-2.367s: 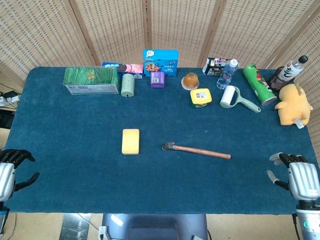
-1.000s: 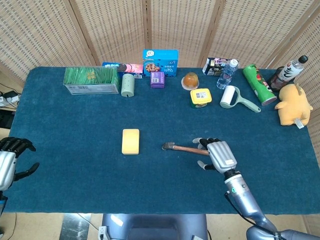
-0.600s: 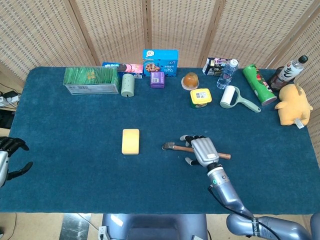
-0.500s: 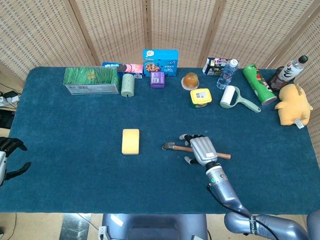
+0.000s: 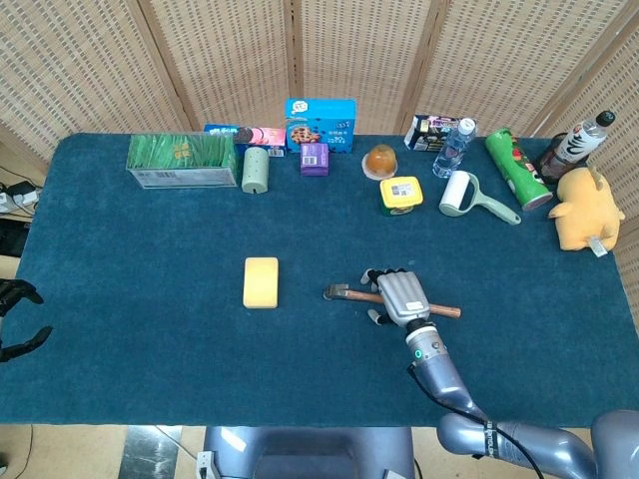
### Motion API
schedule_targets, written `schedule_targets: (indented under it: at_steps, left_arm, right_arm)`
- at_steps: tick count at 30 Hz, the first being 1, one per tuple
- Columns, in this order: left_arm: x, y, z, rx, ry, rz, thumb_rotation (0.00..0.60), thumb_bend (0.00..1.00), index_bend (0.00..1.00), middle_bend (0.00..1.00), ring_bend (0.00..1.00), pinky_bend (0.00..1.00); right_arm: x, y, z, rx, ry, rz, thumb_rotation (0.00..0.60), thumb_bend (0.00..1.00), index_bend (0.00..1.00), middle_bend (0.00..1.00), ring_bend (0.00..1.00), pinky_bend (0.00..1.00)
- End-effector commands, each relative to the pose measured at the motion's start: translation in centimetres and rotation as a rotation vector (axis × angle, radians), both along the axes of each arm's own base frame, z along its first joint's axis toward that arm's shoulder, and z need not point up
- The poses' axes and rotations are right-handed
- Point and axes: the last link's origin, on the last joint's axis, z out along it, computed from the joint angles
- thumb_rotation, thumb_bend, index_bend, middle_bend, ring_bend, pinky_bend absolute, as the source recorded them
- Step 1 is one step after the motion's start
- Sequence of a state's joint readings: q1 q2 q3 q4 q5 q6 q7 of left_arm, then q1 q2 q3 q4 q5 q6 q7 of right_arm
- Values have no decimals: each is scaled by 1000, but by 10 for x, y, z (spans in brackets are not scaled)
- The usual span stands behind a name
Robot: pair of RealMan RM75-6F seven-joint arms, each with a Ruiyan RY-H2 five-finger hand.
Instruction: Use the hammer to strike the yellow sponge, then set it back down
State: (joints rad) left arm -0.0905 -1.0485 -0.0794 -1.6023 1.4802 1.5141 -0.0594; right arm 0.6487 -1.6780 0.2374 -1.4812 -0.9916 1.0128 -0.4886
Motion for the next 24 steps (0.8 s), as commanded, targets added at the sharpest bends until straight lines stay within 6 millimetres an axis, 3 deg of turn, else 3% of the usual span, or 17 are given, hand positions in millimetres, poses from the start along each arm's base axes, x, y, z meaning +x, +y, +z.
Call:
schedule_targets:
  at_steps: [1, 7, 17, 24]
  left_arm:
    - [-6, -4, 2, 7, -2, 18, 600, 224, 460, 366, 264, 186]
    - [-13, -11, 5, 20, -8, 43, 600, 224, 459, 366, 264, 186]
    - [-21, -20, 9, 37, -12, 71, 600, 224, 460, 366, 264, 186]
    - [-19, -21, 7, 34, -15, 64, 600, 224, 459, 366, 264, 186]
  right_arm:
    - [1, -4, -7, 4, 4, -9, 600, 349, 399, 496, 468, 380]
    - [0, -14, -18, 10, 49, -10, 600, 384, 526, 608, 585, 455]
    - [7, -22, -18, -10, 12, 11, 600, 386, 821, 881, 932, 816]
    - [16, -25, -3, 9, -104, 40, 600, 385, 872, 995, 1000, 933]
